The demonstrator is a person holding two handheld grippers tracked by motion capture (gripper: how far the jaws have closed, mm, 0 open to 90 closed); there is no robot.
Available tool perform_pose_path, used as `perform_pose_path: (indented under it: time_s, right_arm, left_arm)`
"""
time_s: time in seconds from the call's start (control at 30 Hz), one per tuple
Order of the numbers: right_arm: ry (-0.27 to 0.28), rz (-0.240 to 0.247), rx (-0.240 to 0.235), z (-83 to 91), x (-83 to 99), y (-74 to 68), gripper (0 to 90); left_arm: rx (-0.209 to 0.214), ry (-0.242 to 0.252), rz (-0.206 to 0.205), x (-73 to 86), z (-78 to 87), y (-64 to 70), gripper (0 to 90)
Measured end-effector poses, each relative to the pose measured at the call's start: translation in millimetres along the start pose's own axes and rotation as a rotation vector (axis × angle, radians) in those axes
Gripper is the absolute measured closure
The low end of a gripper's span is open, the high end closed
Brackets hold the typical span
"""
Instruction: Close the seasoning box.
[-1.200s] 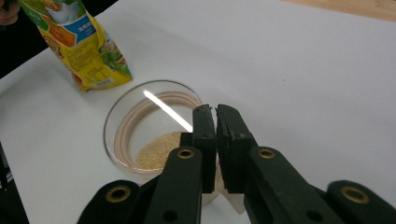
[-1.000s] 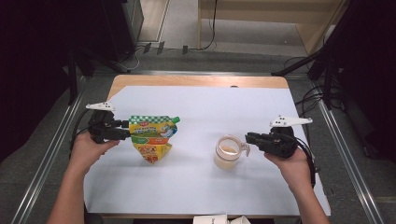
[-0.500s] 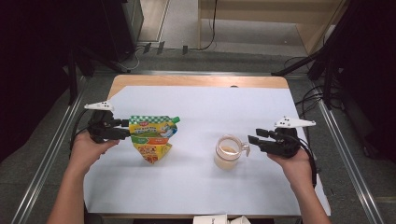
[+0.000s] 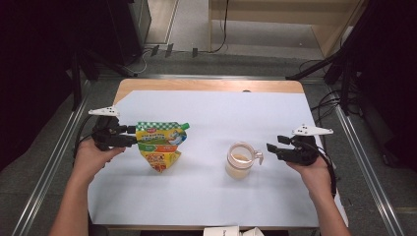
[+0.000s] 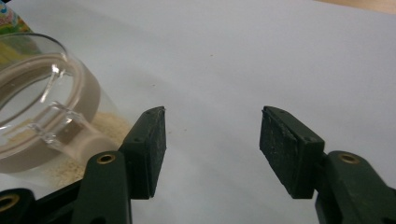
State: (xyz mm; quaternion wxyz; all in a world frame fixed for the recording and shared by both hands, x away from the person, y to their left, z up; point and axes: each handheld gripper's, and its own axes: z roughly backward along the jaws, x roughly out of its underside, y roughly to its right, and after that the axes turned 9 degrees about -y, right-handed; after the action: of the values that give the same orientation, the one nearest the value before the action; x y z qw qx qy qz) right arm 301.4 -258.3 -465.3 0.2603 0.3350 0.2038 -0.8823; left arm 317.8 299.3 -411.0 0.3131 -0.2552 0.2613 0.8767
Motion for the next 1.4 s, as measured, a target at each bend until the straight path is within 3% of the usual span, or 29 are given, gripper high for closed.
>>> perform_pose_path:
  time_s: [0.1, 0.27, 0.5, 0.6, 0.73, 1.4]
  right_arm:
    - [0.011, -0.015, 0.025, -2.9, 3.0, 5.0, 35.3]
    - [-0.006, 0.009, 0.074, -9.8, 8.4, 11.2, 29.8]
    - [-0.022, -0.017, 0.105, -16.5, 11.0, 17.6, 29.7]
    - [-0.028, -0.017, 0.107, -17.5, 11.5, 18.5, 29.1]
    - [-0.038, -0.015, 0.066, -18.1, 11.4, 18.2, 23.6]
    - [-0.05, -0.022, 0.068, -18.5, 12.1, 19.2, 23.7]
  left_arm:
    - [0.003, 0.001, 0.006, 0.5, 0.1, -0.9, 38.2]
    - [0.001, -0.004, 0.009, 0.9, 0.0, -1.8, 37.7]
    - [0.001, -0.014, 0.011, 1.3, -1.9, -2.7, 37.2]
    - [0.0, -0.017, 0.011, 1.4, -2.2, -2.8, 37.1]
    - [-0.001, -0.018, 0.012, 1.6, -2.4, -3.0, 37.0]
    - [-0.004, -0.021, 0.025, 3.7, -4.0, -5.2, 36.6]
